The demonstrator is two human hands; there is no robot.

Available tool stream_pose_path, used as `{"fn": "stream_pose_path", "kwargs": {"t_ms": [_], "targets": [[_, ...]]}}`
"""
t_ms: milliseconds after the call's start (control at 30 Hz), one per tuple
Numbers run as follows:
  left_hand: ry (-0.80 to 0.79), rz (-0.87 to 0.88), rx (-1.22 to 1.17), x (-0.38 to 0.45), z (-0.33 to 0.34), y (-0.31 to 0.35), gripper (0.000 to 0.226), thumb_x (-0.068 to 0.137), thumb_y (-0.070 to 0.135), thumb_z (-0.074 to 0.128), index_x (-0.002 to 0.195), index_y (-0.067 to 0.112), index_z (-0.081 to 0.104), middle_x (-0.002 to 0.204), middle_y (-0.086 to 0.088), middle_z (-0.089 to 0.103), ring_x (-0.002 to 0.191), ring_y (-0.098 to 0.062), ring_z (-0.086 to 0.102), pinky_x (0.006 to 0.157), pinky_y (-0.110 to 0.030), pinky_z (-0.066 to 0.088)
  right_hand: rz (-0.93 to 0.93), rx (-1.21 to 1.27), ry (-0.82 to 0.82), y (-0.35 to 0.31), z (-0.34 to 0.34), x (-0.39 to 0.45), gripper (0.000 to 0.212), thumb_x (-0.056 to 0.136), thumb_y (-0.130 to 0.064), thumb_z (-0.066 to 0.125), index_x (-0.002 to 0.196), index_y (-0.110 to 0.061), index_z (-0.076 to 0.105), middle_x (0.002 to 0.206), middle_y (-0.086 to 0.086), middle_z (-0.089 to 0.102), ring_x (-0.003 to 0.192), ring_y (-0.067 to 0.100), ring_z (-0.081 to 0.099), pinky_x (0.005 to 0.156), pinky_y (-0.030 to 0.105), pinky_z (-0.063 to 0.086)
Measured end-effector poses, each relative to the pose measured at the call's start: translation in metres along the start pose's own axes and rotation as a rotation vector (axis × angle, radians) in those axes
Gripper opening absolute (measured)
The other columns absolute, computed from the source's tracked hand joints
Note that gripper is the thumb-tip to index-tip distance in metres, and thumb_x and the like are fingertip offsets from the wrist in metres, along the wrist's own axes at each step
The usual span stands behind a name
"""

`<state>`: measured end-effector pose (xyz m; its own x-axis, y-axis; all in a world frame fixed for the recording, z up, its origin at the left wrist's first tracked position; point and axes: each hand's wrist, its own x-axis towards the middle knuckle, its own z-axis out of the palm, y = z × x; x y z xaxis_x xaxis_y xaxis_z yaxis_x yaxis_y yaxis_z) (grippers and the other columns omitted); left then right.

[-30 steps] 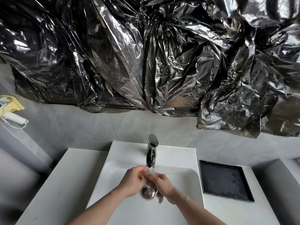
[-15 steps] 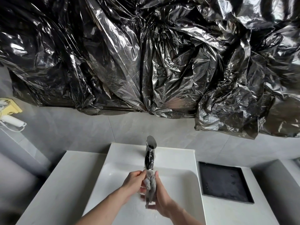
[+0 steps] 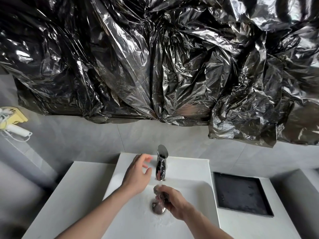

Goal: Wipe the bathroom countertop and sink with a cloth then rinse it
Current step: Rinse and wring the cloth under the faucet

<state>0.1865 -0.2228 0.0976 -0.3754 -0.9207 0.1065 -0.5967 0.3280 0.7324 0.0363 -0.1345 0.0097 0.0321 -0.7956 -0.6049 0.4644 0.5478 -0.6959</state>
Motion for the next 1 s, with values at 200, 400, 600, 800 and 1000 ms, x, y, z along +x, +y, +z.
{"fn": "stream_pose_path", "kwargs": {"t_ms": [200,400,600,800,1000], "targets": [[-0.219,0.212,0.222,0.014,-0.007,0.036,0.074,0.081,0.003,0.047,0.147,0.037,0.042,0.154,0.024,0.032,0.140,-0.002,0.035,0.117,-0.025,0.033,-0.057,-0.119,0.097,-0.007,0.007,0.003,0.018,0.082,0.012,0.067,0.079,-0.005,0.072,0.082,0.012,0.069,0.069,0.022,0.066,0.063,0.024,0.056],[-0.330,0.188,0.287,0.000,-0.005,0.043,0.088,0.082,-0.001,0.041,0.158,0.038,0.022,0.165,0.026,0.011,0.150,-0.006,0.021,0.122,-0.027,0.025,-0.036,-0.422,0.051,-0.009,0.013,-0.003,0.038,0.098,-0.026,0.057,0.064,-0.018,0.072,0.072,0.005,0.061,0.056,0.015,0.054,0.055,0.025,0.038],[-0.337,0.174,0.304,-0.014,-0.004,0.047,0.094,0.082,0.000,0.041,0.161,0.039,0.009,0.166,0.029,-0.002,0.150,-0.007,0.018,0.118,-0.027,0.031,-0.039,-0.420,0.033,-0.004,0.010,-0.019,0.022,0.084,-0.019,0.069,0.064,-0.015,0.061,0.064,0.011,0.051,0.051,0.018,0.045,0.050,0.024,0.031],[-0.374,0.200,0.401,-0.024,0.000,0.050,0.089,0.080,0.000,0.042,0.160,0.033,0.022,0.169,0.017,0.005,0.149,-0.017,0.025,0.117,-0.034,0.032,-0.090,-0.523,0.081,0.002,-0.009,-0.039,0.024,0.070,-0.004,0.077,0.076,-0.023,0.064,0.065,0.004,0.055,0.046,0.010,0.040,0.047,0.020,0.022],[-0.390,0.321,0.362,-0.077,-0.004,0.040,0.079,0.081,0.002,0.040,0.153,0.033,0.033,0.158,0.019,0.020,0.146,-0.006,0.025,0.120,-0.023,0.022,-0.013,-0.562,0.065,-0.002,-0.034,-0.074,0.030,0.068,-0.006,0.083,0.081,-0.021,0.060,0.064,0.002,0.059,0.048,0.012,0.034,0.044,0.017,0.016]]}}
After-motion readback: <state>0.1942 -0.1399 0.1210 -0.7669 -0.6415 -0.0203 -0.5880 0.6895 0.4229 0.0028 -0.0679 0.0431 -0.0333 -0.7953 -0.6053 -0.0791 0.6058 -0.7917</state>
